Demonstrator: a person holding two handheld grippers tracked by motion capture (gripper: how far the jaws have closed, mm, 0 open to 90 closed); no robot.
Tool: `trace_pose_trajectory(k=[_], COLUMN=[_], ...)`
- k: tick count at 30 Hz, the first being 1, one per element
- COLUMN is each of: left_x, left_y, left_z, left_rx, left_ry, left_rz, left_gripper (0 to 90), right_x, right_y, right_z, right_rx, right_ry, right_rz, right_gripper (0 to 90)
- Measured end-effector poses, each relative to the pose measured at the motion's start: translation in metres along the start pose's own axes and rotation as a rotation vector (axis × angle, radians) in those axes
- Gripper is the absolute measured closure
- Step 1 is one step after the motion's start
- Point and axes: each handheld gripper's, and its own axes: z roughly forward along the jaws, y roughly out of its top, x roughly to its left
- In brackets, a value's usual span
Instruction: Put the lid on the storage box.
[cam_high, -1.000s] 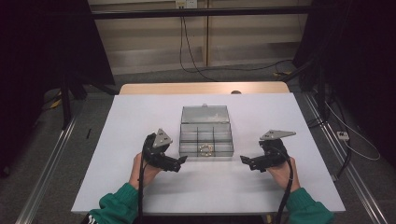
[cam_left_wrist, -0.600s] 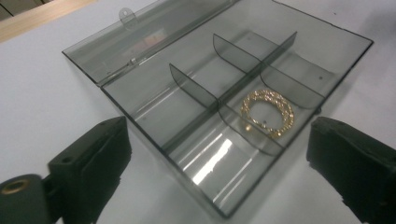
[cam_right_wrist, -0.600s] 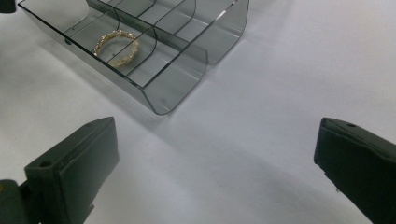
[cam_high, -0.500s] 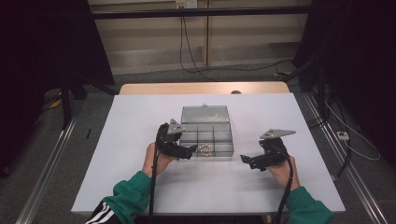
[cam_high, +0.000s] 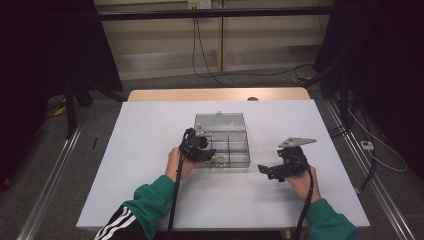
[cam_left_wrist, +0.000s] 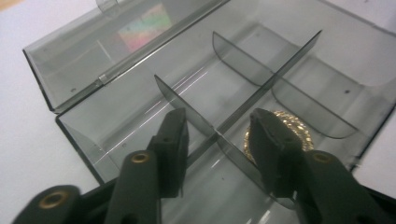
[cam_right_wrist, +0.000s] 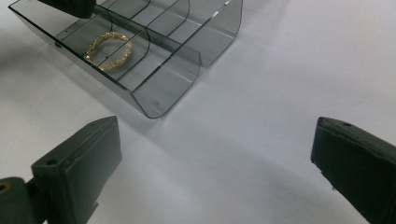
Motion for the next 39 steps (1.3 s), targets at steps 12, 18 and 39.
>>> trace_pose_trajectory(k=[12, 18, 39], left_x=[-0.004, -0.003, -0.003], left_y=[0.003, 0.002, 0.001], left_z=[0.012, 0.012, 0.012], left_rx=[0.036, 0.032, 0.023], left_ry=[0.019, 0.015, 0.015], left_rz=[0.026, 0.021, 0.022], left_gripper=[69.9, 70.1, 70.7], right_x=[-0.007, -0.005, -0.017], right_y=[0.000, 0.003, 0.054], right_z=[0.001, 0.006, 0.052], right_rx=[-0.027, -0.027, -0.019], right_ry=[-0.013, -0.023, -0.073], right_rz=[0.061, 0.047, 0.061], right_gripper=[33.6, 70.5, 90.0])
